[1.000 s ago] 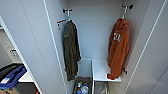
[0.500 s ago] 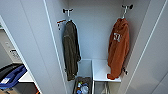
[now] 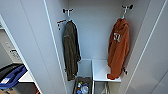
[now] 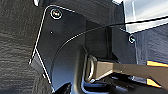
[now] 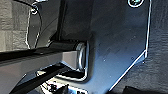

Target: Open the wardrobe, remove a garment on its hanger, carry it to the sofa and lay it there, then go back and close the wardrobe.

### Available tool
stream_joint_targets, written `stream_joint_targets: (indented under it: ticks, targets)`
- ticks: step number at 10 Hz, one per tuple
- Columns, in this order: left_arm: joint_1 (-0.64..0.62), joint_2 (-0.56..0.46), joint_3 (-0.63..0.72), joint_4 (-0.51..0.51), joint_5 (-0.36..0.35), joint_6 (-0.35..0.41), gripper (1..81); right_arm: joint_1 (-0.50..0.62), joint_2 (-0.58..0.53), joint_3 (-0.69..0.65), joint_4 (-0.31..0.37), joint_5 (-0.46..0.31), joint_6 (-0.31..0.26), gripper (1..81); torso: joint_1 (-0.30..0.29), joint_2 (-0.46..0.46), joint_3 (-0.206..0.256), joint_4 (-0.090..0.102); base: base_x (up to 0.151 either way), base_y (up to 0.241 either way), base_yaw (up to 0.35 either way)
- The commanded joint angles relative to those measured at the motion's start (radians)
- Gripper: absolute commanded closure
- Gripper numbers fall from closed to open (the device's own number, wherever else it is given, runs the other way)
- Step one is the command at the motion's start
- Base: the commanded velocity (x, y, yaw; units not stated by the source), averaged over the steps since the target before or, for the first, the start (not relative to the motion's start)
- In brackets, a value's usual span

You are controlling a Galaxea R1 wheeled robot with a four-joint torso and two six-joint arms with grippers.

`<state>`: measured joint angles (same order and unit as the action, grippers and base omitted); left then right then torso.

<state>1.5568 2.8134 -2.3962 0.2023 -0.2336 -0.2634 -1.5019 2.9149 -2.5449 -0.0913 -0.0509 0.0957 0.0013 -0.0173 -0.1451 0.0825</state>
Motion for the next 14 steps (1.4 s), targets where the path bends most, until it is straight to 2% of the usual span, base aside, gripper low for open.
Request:
stream_joint_targets:
  ticks: [1,5,7,11,14]
  targets:
    - [-0.017,-0.026,0.026,0.031,0.042,0.003,1.0,-0.002,-0.076,0.123,-0.004,0.011,-0.008,1.0,0.0,0.0,0.0,0.0,0.0,0.0,0.0]
    - [-0.013,-0.028,0.022,0.04,0.045,0.003,1.0,-0.036,-0.116,0.161,-0.001,0.013,-0.008,1.0,0.0,0.0,0.0,0.0,0.0,0.0,0.0]
    - [-0.013,-0.029,0.022,0.04,0.045,0.003,1.0,-0.051,-0.112,0.154,0.004,0.072,-0.008,1.0,-0.001,0.0,0.0,0.0,0.0,0.0,0.0]
    - [-0.013,-0.026,0.018,0.04,0.045,0.003,1.0,-0.053,-0.067,0.096,-0.007,0.083,-0.013,1.0,-0.001,0.0,0.0,0.0,0.0,0.0,0.0]
    - [-0.013,-0.026,0.018,0.04,0.043,0.003,1.0,-0.053,-0.03,0.045,-0.007,0.083,-0.013,1.0,-0.001,-0.001,0.001,0.0,0.074,0.0,0.0]
